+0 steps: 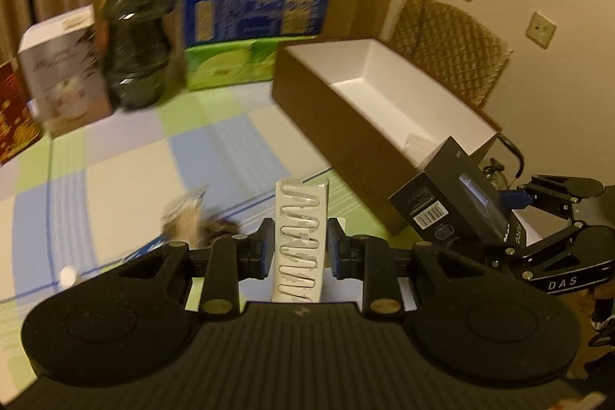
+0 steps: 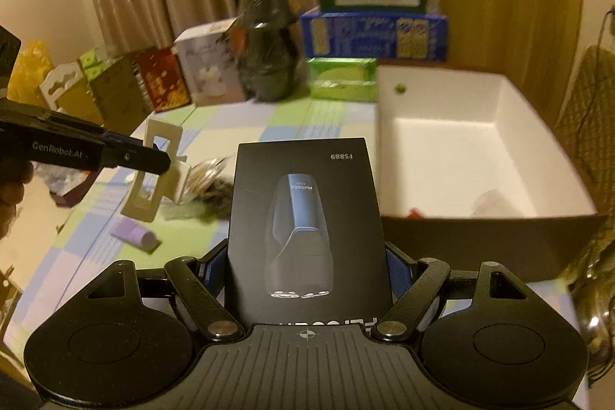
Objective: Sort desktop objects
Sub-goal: 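Carry the black box in the right tool and white holder in the left tool over the brown box, then open the left tool to drop the holder while the right tool drops the black box in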
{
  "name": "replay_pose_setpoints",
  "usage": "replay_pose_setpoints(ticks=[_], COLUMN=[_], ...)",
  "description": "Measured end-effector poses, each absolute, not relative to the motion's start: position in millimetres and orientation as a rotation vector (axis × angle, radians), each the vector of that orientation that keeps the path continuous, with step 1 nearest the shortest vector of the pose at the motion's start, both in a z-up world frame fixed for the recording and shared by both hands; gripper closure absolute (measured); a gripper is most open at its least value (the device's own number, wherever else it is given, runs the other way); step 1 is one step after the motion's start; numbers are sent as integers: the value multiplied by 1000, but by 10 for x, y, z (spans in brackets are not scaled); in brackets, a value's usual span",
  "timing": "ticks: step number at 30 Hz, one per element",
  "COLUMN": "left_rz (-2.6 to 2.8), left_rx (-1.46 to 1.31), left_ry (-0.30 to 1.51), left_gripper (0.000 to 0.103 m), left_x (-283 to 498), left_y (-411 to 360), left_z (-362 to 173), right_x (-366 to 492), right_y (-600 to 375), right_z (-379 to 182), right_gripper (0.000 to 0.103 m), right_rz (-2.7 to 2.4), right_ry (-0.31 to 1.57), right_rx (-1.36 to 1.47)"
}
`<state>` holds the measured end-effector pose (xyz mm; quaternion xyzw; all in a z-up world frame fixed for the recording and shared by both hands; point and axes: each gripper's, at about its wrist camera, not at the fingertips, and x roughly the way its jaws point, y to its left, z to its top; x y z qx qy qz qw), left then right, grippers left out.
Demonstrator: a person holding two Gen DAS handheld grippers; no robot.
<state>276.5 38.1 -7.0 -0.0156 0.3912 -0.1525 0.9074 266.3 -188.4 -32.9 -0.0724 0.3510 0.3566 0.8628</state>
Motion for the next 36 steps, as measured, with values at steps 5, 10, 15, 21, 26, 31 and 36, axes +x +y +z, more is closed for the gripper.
replay_pose_setpoints(ticks=[5,10,15,21,26,31,36], left_rz=[-373,-420,-445,-425,-398,-345,-312], left_rx=[-21,-13,-14,8,24,50,64], left_ry=[773,755,748,768,819,877,920], left_gripper=[80,80,80,80,80,80,80], left_x=[2953,3223,3564,4059,4467,4783,5068], left_y=[5,-389,-808,-1219,-1415,-1512,-1539], left_z=[39,101,107,31,-142,-339,-519], right_x=[2921,3286,3770,4389,4865,5257,5441], right_y=[-2145,-2425,-2639,-2672,-2604,-2478,-2343], right_z=[-190,-113,-59,-99,-243,-419,-589], right_gripper=[27,27,27,27,27,27,27], right_rz=[696,646,623,629,635,639,663], right_ry=[707,689,679,677,719,743,752], right_rx=[-141,-139,-143,-179,-216,-277,-362])
